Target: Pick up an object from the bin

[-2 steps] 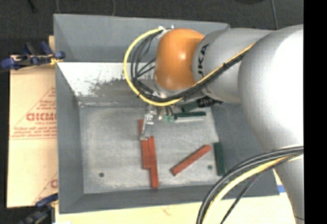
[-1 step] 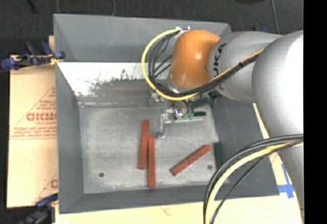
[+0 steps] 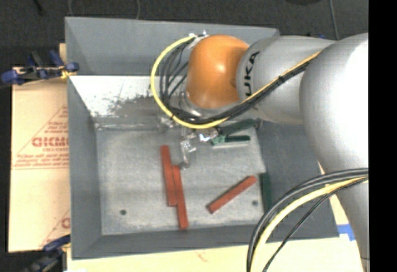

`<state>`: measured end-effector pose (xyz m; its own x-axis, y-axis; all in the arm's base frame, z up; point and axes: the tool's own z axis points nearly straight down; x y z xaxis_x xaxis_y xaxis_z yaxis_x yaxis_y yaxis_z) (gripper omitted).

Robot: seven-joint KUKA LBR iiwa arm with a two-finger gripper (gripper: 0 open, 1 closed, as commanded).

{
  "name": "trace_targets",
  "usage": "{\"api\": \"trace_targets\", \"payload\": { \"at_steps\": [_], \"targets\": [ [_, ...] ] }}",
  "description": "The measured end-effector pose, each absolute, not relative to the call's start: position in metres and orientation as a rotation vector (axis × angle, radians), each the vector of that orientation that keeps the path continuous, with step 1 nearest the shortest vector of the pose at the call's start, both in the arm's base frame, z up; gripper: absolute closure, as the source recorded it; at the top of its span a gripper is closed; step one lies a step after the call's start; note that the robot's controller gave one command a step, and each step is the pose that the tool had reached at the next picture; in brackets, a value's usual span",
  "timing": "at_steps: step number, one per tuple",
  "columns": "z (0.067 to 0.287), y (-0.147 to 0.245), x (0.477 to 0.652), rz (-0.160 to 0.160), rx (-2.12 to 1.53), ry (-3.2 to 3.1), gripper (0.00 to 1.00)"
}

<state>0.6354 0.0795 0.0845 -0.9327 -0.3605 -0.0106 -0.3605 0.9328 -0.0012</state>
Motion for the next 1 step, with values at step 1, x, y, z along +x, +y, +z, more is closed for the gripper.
{"api": "trace_targets", "payload": {
  "at_steps": [1],
  "targets": [
    [0.0709,0.1099,0.615,0.0,-1.367,2.826,0.0]
  ]
}}
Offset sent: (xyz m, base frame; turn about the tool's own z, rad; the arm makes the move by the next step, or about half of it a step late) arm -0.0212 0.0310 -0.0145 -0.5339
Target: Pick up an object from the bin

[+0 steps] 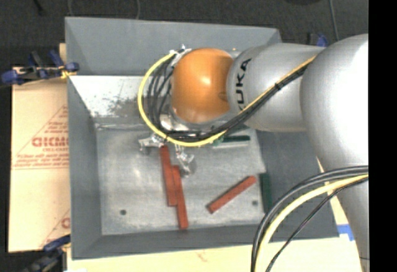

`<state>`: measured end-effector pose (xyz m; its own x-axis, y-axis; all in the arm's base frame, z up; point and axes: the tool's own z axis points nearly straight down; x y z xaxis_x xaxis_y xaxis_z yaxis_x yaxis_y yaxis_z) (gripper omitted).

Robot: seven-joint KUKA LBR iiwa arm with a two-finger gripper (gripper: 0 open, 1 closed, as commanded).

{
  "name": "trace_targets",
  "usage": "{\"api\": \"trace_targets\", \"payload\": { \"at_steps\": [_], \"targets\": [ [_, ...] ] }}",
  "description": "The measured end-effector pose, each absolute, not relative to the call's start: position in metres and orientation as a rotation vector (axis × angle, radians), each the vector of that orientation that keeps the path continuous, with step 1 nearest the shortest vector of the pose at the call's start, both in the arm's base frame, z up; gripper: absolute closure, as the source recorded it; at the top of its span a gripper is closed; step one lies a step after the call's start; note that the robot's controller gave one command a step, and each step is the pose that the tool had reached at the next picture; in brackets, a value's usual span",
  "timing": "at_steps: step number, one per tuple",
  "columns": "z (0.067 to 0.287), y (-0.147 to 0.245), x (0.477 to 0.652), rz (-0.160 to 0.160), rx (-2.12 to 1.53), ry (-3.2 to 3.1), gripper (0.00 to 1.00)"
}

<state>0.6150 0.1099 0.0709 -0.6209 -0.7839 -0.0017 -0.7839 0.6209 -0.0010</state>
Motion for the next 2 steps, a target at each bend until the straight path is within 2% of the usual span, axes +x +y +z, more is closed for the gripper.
{"api": "trace_targets", "payload": {
  "at_steps": [1,2],
  "targets": [
    [0.071,0.11,0.615,0.003,-1.357,2.829,1.0],
    [0.072,0.131,0.645,-0.003,-1.987,2.425,1.0]
  ]
}}
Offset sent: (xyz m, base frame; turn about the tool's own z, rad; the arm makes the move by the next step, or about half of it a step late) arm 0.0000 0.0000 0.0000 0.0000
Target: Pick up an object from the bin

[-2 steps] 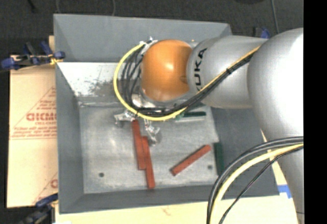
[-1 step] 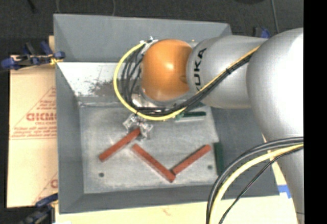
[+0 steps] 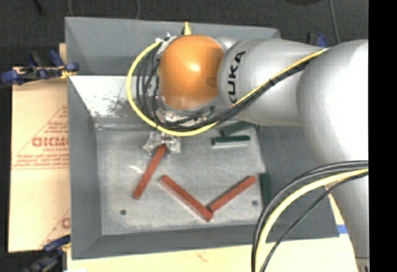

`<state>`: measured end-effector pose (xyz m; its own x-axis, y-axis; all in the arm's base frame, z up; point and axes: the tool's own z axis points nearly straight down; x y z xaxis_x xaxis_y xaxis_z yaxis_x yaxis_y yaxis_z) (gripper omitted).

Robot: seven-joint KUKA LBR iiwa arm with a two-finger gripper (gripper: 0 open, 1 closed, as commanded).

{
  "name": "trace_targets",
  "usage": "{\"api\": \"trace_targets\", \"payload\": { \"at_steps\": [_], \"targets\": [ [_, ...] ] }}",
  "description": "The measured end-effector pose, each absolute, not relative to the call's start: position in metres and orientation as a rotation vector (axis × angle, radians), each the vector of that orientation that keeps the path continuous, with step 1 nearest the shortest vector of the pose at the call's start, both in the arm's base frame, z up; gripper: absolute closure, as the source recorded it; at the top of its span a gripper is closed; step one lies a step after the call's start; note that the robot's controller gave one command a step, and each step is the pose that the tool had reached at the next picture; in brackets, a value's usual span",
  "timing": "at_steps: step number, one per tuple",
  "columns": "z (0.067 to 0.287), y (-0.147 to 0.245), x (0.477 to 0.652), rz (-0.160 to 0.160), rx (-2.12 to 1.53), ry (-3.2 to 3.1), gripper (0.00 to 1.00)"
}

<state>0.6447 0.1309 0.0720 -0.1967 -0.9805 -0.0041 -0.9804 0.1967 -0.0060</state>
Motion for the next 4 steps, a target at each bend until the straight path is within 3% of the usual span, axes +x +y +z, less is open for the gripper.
{"api": "trace_targets", "payload": {
  "at_steps": [1,2,3,4],
  "targets": [
    [0.072,0.131,0.644,0.001,-1.982,2.429,0.0],
    [0.072,0.149,0.652,-0.001,-1.992,2.418,0.0],
    [0.073,0.148,0.652,0.001,-1.985,2.426,1.0],
    [0.208,0.148,0.653,-0.008,-1.9,2.486,1.0]
  ]
}}
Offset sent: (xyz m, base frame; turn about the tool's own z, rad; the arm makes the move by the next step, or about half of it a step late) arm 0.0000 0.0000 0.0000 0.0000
